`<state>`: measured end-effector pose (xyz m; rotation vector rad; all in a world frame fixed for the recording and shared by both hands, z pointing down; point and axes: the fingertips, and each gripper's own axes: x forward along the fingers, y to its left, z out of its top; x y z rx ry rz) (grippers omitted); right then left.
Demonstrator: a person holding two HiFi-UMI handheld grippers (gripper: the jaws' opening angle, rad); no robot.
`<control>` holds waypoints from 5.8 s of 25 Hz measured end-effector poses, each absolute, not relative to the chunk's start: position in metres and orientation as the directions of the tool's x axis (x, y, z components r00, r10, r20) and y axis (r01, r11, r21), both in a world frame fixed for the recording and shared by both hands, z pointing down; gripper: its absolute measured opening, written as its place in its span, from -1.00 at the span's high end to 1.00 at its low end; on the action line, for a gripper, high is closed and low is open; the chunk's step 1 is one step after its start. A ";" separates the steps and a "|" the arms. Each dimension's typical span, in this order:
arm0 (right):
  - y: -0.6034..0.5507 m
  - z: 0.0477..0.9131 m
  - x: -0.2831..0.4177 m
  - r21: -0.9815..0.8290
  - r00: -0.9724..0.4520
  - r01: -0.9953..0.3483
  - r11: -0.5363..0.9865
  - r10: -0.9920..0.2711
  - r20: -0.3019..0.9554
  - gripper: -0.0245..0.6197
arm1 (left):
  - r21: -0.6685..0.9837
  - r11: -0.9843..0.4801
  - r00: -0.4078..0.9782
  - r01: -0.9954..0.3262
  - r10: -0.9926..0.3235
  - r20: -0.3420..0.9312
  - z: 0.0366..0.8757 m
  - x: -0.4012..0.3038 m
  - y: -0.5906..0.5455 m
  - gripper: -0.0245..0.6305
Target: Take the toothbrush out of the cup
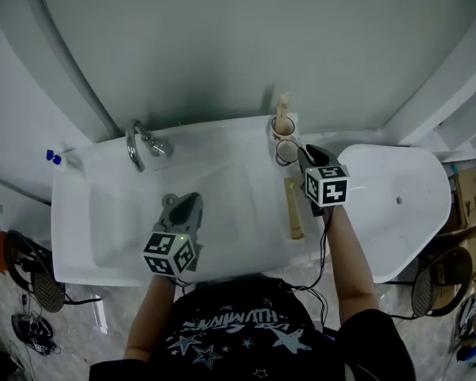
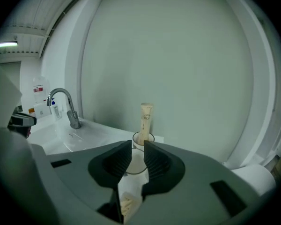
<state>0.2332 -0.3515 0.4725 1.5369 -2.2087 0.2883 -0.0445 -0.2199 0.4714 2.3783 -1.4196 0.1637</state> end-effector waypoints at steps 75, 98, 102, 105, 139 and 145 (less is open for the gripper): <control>-0.290 0.431 0.156 -0.042 -0.459 -0.865 0.499 -0.757 0.465 0.85 | 0.268 -0.454 0.516 -0.850 -0.819 0.252 0.458 -0.048 -0.202 0.84; -0.219 0.555 0.177 -0.216 -0.376 -0.920 0.328 -0.580 0.722 0.85 | 0.263 -0.503 0.564 -0.823 -0.775 0.284 0.476 -0.045 -0.179 0.84; -0.229 0.573 0.179 -0.227 -0.360 -0.929 0.293 -0.568 0.740 0.85 | 0.261 -0.489 0.551 -0.832 -0.782 0.293 0.478 -0.044 -0.179 0.84; -0.235 0.586 0.179 -0.231 -0.351 -0.933 0.275 -0.562 0.749 0.85 | 0.260 -0.475 0.538 -0.841 -0.788 0.300 0.480 -0.043 -0.179 0.84; -0.239 0.558 0.171 -0.222 -0.386 -0.922 0.317 -0.705 0.595 0.63 | 0.244 -0.388 0.454 -0.889 -0.815 0.359 0.507 -0.033 -0.165 0.84; -0.225 0.534 0.143 -0.238 -0.333 -0.941 0.240 -0.779 0.531 0.70 | 0.246 -0.458 0.519 -0.854 -0.781 0.347 0.502 -0.068 -0.157 0.84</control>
